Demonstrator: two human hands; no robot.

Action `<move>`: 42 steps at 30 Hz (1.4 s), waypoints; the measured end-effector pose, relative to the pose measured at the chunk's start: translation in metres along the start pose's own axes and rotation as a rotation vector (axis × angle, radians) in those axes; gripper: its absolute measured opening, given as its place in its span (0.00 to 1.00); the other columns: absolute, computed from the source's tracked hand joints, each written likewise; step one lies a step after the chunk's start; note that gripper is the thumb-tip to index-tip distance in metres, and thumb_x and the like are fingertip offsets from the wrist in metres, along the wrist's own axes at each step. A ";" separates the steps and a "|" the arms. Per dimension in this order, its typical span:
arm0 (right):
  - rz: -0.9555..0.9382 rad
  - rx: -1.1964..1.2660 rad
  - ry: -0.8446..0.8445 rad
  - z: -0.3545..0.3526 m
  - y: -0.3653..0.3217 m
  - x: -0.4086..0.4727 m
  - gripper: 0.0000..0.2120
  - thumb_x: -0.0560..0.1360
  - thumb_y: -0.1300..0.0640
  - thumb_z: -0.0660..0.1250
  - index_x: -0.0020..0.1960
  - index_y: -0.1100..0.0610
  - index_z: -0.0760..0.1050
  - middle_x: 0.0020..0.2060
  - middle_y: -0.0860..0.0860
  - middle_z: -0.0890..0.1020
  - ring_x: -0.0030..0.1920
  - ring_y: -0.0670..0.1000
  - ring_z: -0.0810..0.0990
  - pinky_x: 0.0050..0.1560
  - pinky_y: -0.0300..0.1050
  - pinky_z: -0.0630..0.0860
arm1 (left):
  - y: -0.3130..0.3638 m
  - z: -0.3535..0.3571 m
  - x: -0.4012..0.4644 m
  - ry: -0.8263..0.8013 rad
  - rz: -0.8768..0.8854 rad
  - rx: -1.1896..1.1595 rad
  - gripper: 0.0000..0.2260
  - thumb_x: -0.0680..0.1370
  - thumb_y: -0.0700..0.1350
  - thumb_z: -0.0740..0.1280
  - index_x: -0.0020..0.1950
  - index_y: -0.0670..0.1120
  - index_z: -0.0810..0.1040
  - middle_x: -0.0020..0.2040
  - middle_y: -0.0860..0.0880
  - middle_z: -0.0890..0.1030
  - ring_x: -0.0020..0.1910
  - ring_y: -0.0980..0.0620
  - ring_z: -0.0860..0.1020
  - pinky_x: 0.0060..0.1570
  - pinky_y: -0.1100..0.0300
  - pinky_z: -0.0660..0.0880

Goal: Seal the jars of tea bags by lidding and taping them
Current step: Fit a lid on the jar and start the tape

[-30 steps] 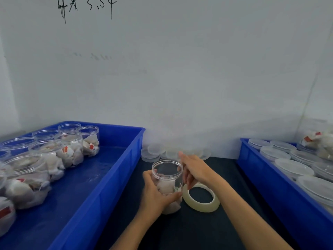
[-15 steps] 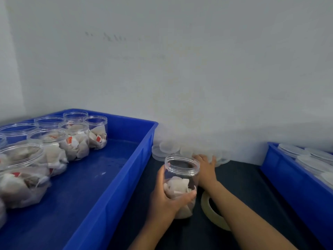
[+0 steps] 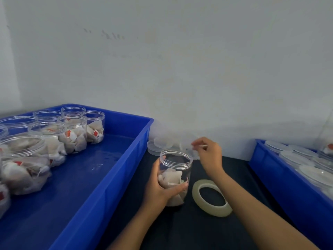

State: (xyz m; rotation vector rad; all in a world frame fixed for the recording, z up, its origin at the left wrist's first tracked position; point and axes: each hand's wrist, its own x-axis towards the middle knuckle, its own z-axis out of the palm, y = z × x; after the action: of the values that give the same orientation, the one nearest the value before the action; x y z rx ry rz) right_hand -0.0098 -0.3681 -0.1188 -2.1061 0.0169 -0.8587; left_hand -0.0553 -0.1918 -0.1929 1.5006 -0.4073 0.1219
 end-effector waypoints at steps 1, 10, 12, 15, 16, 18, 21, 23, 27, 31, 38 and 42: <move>0.048 0.099 0.033 -0.008 -0.007 -0.004 0.13 0.77 0.69 0.64 0.42 0.52 0.76 0.42 0.52 0.82 0.45 0.53 0.82 0.44 0.42 0.80 | 0.002 0.000 -0.002 -0.006 0.018 0.010 0.42 0.62 0.45 0.82 0.71 0.60 0.66 0.59 0.56 0.79 0.55 0.62 0.79 0.49 0.68 0.76; 0.585 1.135 -0.147 -0.062 -0.037 -0.061 0.16 0.79 0.69 0.58 0.66 0.61 0.70 0.43 0.55 0.76 0.39 0.49 0.71 0.40 0.42 0.69 | 0.016 0.008 -0.026 0.030 0.135 0.246 0.44 0.59 0.55 0.82 0.71 0.65 0.66 0.61 0.61 0.77 0.59 0.65 0.75 0.55 0.67 0.74; 0.573 1.123 -0.158 -0.062 -0.039 -0.070 0.17 0.79 0.69 0.57 0.67 0.63 0.69 0.46 0.57 0.76 0.39 0.51 0.70 0.39 0.42 0.67 | 0.022 0.008 -0.029 0.020 0.154 0.330 0.42 0.58 0.60 0.79 0.68 0.69 0.64 0.58 0.63 0.78 0.56 0.65 0.76 0.52 0.67 0.74; 0.558 0.989 -0.126 -0.062 -0.041 -0.075 0.16 0.79 0.68 0.58 0.67 0.65 0.69 0.56 0.61 0.76 0.49 0.57 0.73 0.44 0.47 0.71 | 0.030 0.009 -0.031 0.023 0.107 0.427 0.40 0.55 0.66 0.75 0.63 0.64 0.61 0.54 0.61 0.77 0.49 0.62 0.78 0.44 0.67 0.75; 0.546 0.926 -0.120 -0.060 -0.042 -0.077 0.15 0.79 0.68 0.59 0.66 0.65 0.70 0.56 0.62 0.76 0.49 0.57 0.74 0.44 0.47 0.72 | 0.032 0.010 -0.031 0.018 0.089 0.461 0.39 0.55 0.68 0.74 0.59 0.62 0.58 0.53 0.60 0.76 0.47 0.62 0.77 0.42 0.67 0.74; 0.508 0.798 -0.131 -0.056 -0.043 -0.079 0.10 0.80 0.66 0.59 0.60 0.63 0.73 0.53 0.61 0.78 0.48 0.56 0.75 0.45 0.47 0.73 | 0.036 0.010 -0.031 -0.016 0.083 0.531 0.38 0.56 0.68 0.74 0.54 0.59 0.56 0.49 0.60 0.73 0.44 0.63 0.75 0.39 0.66 0.74; 0.452 0.623 -0.125 -0.050 -0.044 -0.082 0.09 0.81 0.62 0.58 0.55 0.60 0.77 0.52 0.61 0.79 0.48 0.55 0.76 0.47 0.47 0.74 | 0.038 0.009 -0.031 -0.071 0.117 0.618 0.36 0.58 0.70 0.73 0.54 0.61 0.55 0.49 0.62 0.72 0.45 0.64 0.75 0.39 0.67 0.73; 0.375 0.535 -0.111 -0.048 -0.042 -0.084 0.10 0.82 0.59 0.57 0.55 0.59 0.76 0.52 0.58 0.80 0.47 0.53 0.78 0.45 0.42 0.76 | 0.037 0.009 -0.031 -0.074 0.166 0.643 0.35 0.57 0.72 0.72 0.55 0.64 0.57 0.50 0.64 0.73 0.45 0.65 0.76 0.40 0.67 0.73; 0.131 0.471 -0.131 -0.046 -0.033 -0.089 0.17 0.82 0.45 0.55 0.54 0.55 0.76 0.49 0.50 0.79 0.52 0.52 0.78 0.53 0.47 0.76 | 0.034 0.009 -0.031 -0.020 0.182 0.575 0.35 0.55 0.74 0.72 0.56 0.68 0.61 0.50 0.65 0.76 0.46 0.67 0.77 0.44 0.64 0.78; 0.007 0.421 -0.274 -0.048 -0.022 -0.089 0.25 0.71 0.33 0.61 0.60 0.48 0.73 0.54 0.42 0.78 0.57 0.45 0.77 0.53 0.46 0.78 | 0.025 0.007 -0.029 0.023 0.175 0.493 0.37 0.55 0.72 0.74 0.60 0.69 0.65 0.52 0.63 0.77 0.50 0.68 0.76 0.46 0.69 0.76; 0.150 0.468 -0.311 -0.046 -0.016 -0.085 0.20 0.72 0.37 0.66 0.59 0.45 0.73 0.56 0.49 0.78 0.55 0.51 0.80 0.40 0.46 0.81 | 0.018 0.007 -0.027 0.016 0.120 0.277 0.37 0.55 0.66 0.77 0.62 0.67 0.70 0.59 0.61 0.72 0.55 0.65 0.75 0.46 0.69 0.75; 0.281 0.530 -0.252 -0.041 -0.015 -0.088 0.15 0.74 0.42 0.64 0.58 0.47 0.73 0.52 0.51 0.78 0.50 0.52 0.81 0.35 0.44 0.81 | 0.014 0.002 -0.025 -0.058 -0.103 0.039 0.41 0.54 0.54 0.83 0.62 0.60 0.66 0.59 0.54 0.74 0.51 0.57 0.79 0.39 0.67 0.78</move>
State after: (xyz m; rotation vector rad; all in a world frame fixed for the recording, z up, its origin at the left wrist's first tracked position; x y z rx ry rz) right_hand -0.1058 -0.3607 -0.1412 -1.6450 -0.0424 -0.3715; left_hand -0.0832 -0.1889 -0.1879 1.5632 -0.3753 0.0050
